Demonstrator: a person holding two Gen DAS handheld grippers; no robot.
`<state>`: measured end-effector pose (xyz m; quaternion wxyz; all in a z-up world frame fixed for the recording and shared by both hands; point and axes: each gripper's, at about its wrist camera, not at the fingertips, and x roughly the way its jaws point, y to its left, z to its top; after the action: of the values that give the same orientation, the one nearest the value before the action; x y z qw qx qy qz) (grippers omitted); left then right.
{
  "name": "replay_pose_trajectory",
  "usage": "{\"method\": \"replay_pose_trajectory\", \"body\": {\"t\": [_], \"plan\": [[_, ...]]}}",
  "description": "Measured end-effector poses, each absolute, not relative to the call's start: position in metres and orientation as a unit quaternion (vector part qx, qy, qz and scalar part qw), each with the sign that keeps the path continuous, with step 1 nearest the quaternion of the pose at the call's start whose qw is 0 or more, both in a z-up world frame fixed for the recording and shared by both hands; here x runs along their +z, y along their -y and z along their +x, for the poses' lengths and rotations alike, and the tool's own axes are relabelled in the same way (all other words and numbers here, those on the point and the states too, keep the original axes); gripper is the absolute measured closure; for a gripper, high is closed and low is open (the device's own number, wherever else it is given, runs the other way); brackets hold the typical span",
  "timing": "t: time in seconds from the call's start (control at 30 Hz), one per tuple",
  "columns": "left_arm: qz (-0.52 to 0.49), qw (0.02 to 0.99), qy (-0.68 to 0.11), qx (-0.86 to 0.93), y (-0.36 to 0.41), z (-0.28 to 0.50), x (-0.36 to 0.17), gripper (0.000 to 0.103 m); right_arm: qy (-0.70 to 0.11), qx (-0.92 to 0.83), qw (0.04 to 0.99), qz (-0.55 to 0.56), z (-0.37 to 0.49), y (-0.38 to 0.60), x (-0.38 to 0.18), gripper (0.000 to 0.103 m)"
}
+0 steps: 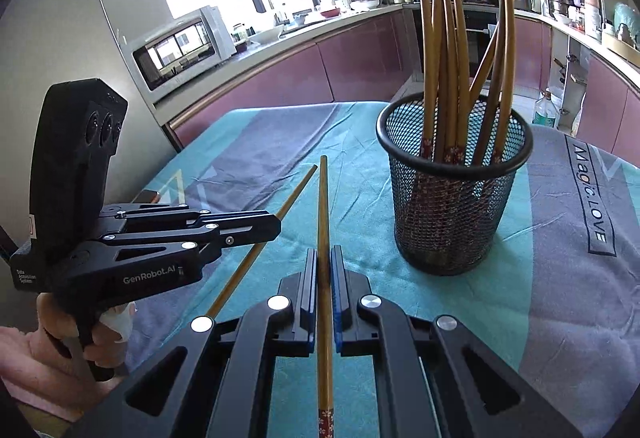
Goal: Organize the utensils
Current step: 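Close the right tool on one chopstick while the left tool grasps the other, then lift both held chopsticks upright and carry them over the mesh cup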
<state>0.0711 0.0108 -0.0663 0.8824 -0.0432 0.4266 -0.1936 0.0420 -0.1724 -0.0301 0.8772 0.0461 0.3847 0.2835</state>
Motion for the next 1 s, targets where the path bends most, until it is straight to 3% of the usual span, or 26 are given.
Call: {"method": "replay_pose_trajectory", "body": {"t": [0.37,0.67,0.9,1.0], "plan": [[-0.043,0.889,-0.408,-0.204,-0.012,0.058,-0.046,0.098,-0.36,0.288,0.885,0.063,0.031,0.183,-0.016,0.098],[-0.007,0.872,-0.451,-0.188,0.001,0.074,-0.082,0.081,-0.364,0.288,0.883,0.066,0.031,0.185,-0.02,0.098],[0.024,0.87,-0.461,-0.172,0.013,0.081,-0.101,0.083,-0.364,0.286,0.884,0.066,0.03,0.186,-0.021,0.098],[0.027,0.87,-0.462,-0.169,0.017,0.083,-0.103,0.094,-0.364,0.286,0.884,0.067,0.031,0.187,-0.022,0.098]]}}
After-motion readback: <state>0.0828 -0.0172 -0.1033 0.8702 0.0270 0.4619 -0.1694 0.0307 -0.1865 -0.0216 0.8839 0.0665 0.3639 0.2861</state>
